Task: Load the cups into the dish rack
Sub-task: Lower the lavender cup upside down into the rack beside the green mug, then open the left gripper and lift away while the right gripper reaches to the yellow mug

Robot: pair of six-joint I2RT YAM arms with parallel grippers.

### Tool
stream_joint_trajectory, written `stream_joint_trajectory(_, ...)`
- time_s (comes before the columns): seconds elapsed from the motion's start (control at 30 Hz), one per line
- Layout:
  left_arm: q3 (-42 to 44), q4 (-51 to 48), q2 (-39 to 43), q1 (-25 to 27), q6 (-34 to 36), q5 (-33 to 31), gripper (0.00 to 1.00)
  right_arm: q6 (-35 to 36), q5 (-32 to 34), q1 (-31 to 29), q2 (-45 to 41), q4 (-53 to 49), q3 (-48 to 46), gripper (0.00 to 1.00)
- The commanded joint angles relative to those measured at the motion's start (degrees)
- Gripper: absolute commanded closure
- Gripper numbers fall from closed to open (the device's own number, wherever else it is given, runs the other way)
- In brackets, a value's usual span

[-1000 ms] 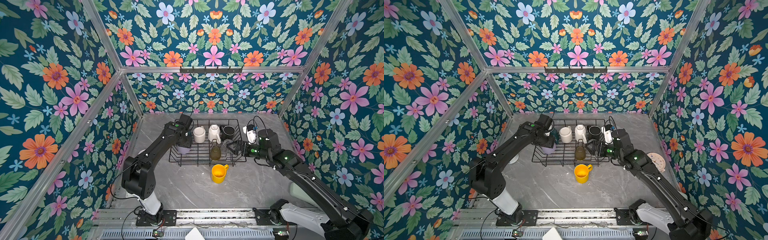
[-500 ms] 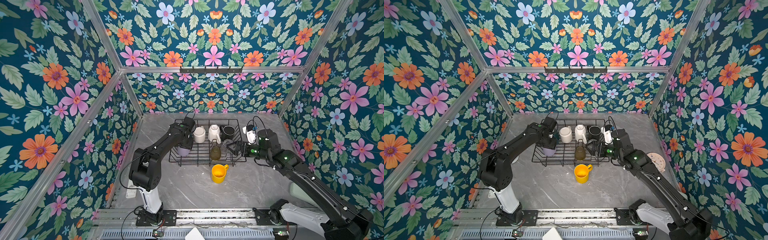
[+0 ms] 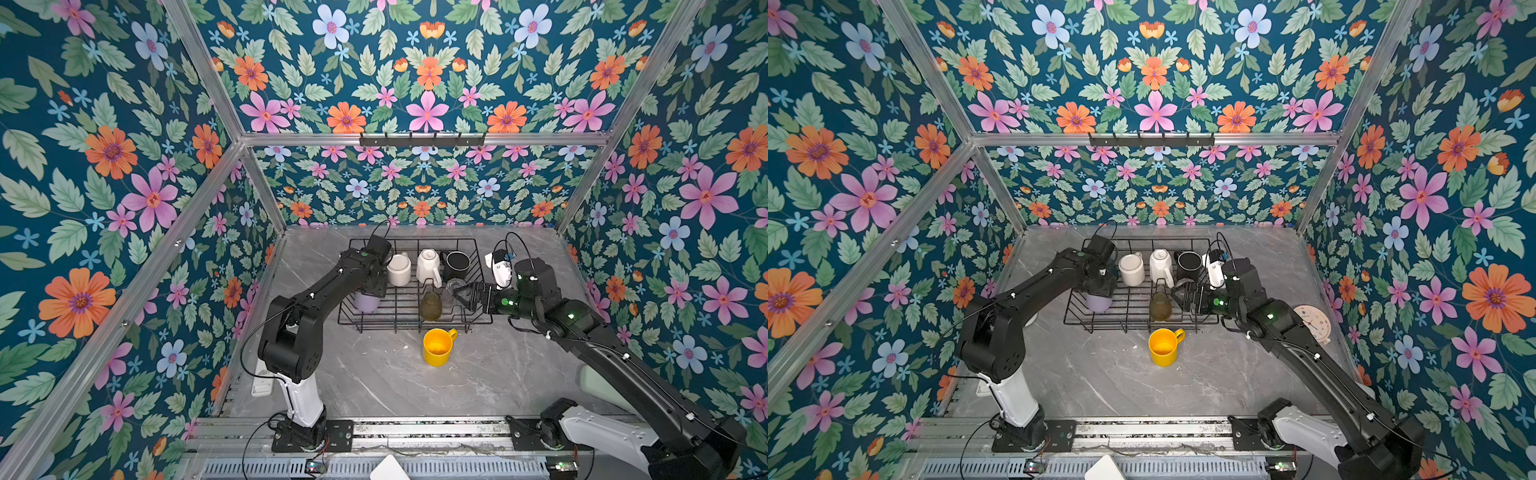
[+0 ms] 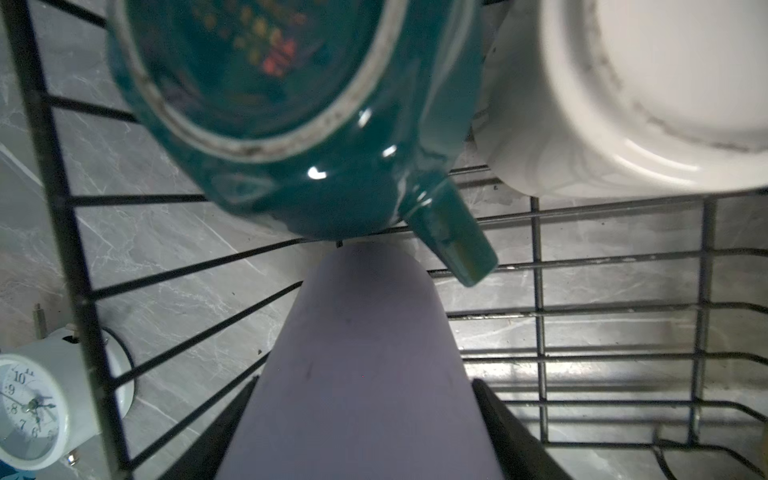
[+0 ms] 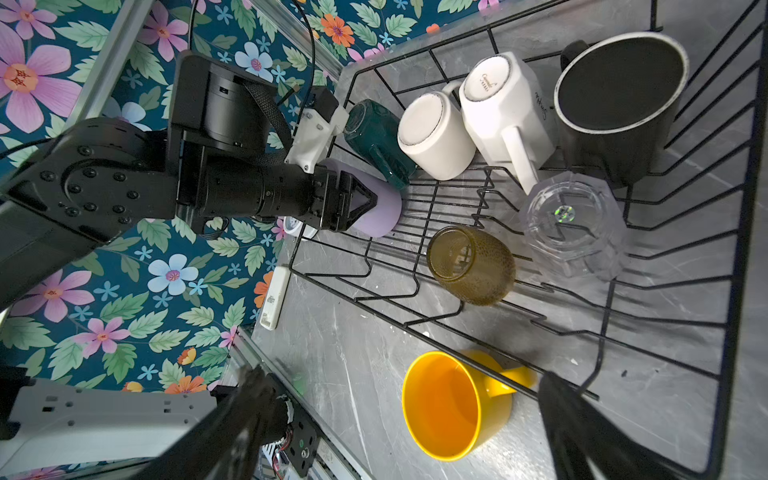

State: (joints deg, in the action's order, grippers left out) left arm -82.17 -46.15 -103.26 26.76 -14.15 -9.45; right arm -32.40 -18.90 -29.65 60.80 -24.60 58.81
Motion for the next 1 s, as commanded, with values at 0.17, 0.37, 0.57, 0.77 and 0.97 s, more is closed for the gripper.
stream_joint_trajectory(0.17, 0.98, -2.72, 0.59, -0.01, -0.16, 1.24, 0.34, 0.59, 0.33, -0.03, 0.2, -0.16, 0.18, 0.01)
stream_joint_trajectory(0.37, 0.63, -0.87, 1.74, -0.04, -0.26, 3.8, 0.44, 0.52, 0.23, -0.06, 0.2, -0.17, 0.22, 0.01)
stream_joint_trajectory(0.57, 0.43, -0.7, 2.72, -0.04, -0.26, 4.93, 0.44, 0.41, 0.17, -0.03, 0.2, -0.01, 0.23, 0.01)
stream_joint_trajectory(0.77, 1.82, 1.04, 2.21, -0.04, -0.7, 5.1, 0.4, 0.41, 0.03, -0.04, 0.11, -0.16, -0.05, 0.01)
stream_joint_trajectory(0.97, 2.85, 2.21, 1.29, -0.05, -1.3, 5.08, 0.31, 0.45, 0.37, -0.05, -0.4, -0.58, -0.25, 0.01)
